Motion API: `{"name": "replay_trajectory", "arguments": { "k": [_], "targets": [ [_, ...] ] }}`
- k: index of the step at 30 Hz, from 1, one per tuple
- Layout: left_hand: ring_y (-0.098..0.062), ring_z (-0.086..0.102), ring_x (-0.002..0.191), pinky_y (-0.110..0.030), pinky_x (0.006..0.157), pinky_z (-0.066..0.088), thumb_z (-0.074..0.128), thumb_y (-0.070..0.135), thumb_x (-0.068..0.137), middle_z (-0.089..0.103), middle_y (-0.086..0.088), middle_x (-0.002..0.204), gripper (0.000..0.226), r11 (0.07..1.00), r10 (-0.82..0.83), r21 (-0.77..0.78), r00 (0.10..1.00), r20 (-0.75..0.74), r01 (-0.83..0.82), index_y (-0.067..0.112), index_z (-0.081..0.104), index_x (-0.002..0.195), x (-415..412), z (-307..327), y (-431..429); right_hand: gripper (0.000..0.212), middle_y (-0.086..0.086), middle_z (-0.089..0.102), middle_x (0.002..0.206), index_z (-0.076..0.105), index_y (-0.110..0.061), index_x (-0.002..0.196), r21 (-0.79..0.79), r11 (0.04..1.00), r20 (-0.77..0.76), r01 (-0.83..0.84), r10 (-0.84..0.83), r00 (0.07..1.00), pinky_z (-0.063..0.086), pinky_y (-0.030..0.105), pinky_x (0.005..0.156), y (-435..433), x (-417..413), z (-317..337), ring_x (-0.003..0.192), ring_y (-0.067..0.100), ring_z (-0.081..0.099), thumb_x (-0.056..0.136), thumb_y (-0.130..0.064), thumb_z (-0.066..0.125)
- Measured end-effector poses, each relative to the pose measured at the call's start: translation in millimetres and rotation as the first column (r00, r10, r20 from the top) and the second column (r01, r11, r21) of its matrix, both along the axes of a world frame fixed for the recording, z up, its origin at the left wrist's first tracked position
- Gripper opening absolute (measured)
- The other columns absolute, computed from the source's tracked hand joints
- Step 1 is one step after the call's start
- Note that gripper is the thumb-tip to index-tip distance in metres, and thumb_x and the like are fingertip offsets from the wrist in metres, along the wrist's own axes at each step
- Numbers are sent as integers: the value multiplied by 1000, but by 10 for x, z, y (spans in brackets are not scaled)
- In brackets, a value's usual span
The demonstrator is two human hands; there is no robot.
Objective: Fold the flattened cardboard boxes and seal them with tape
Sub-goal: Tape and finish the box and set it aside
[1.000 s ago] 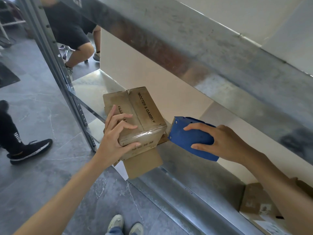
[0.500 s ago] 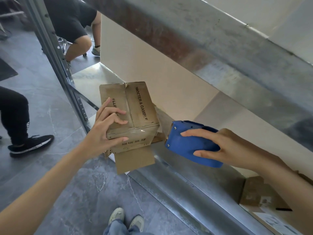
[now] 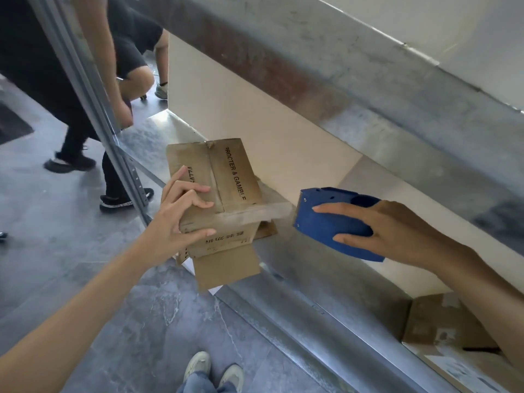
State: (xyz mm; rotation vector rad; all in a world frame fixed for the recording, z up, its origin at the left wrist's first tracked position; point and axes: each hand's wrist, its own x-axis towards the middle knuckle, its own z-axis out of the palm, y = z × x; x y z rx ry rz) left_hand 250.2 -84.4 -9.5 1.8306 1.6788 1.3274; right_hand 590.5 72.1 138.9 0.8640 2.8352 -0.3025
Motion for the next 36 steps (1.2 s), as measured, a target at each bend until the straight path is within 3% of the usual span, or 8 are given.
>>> {"name": "replay_trajectory", "arguments": {
  "k": [2, 7, 12, 19, 23, 26, 29, 36],
  "targets": [
    [-19, 7, 154, -25, 124, 3, 70, 51, 80, 47, 6, 139, 35, 1000, 11, -8, 1000, 5, -11, 30, 57, 104, -3, -1, -16, 54, 1, 70, 91, 15, -74, 135, 34, 999, 22, 14, -15, 1000, 52, 34, 71, 17, -96, -67, 73, 14, 61, 96, -55, 47],
    [-18, 6, 154, -21, 122, 2, 72, 45, 79, 45, 13, 141, 33, 1000, 11, -7, 1000, 4, -11, 34, 55, 105, -16, -18, -6, 52, -2, 55, 61, 30, -54, 147, 131, 991, -37, 34, -29, 999, 50, 33, 60, -21, -304, -241, 53, 10, 49, 98, -50, 49],
    [-23, 10, 153, -27, 124, 7, 73, 44, 78, 49, 3, 138, 36, 1000, 17, 14, 1000, 2, -17, 25, 59, 105, -16, -50, 7, 53, -9, 41, 55, 30, -48, 149, 193, 981, -53, 35, -25, 998, 49, 32, 57, -45, -613, -416, 51, 9, 45, 99, -49, 49],
    [-24, 14, 152, -25, 122, 9, 74, 43, 78, 51, 3, 134, 36, 999, 41, 25, 999, 3, -41, 28, 59, 106, -26, -92, 77, 51, -5, 40, 53, 33, -40, 151, 354, 935, 11, -26, 24, 1000, 21, 28, 45, -93, -860, -535, 49, 18, 47, 102, -41, 47],
    [-25, 18, 151, -24, 121, 12, 74, 45, 77, 51, 3, 132, 37, 998, 56, 15, 998, -2, -56, 25, 61, 105, -39, -95, 61, 47, -3, 36, 54, 32, -37, 150, 411, 911, 40, -39, 24, 999, 17, 28, 43, -65, -1131, -620, 47, 16, 37, 104, -39, 44],
    [-27, 22, 148, -25, 121, 13, 73, 47, 75, 51, 2, 132, 40, 998, 66, 19, 998, -14, -66, 23, 61, 106, -18, -53, 29, 54, -3, 39, 56, 31, -38, 150, 321, 946, -47, 37, -23, 999, 28, 28, 42, 37, -1269, -720, 46, 13, 38, 100, -38, 52],
    [-26, 22, 148, -24, 121, 13, 74, 44, 75, 51, 2, 132, 41, 997, 73, 6, 997, 1, -73, 22, 61, 106, 28, 11, 85, 62, 2, 62, 74, 26, -43, 151, 103, 975, -214, 196, -171, 962, 50, 36, 56, 147, -1043, -913, 59, 17, 56, 97, -42, 58],
    [-26, 18, 150, -24, 121, 11, 80, 31, 72, 47, 13, 134, 40, 994, 104, 36, 995, 2, -104, 20, 61, 106, 71, 7, 108, 68, -1, 69, 92, 25, -46, 151, -99, 872, -357, 480, -481, 801, 39, 26, 52, 146, -174, -1551, 60, 12, 54, 94, -46, 62]
  ]
}}
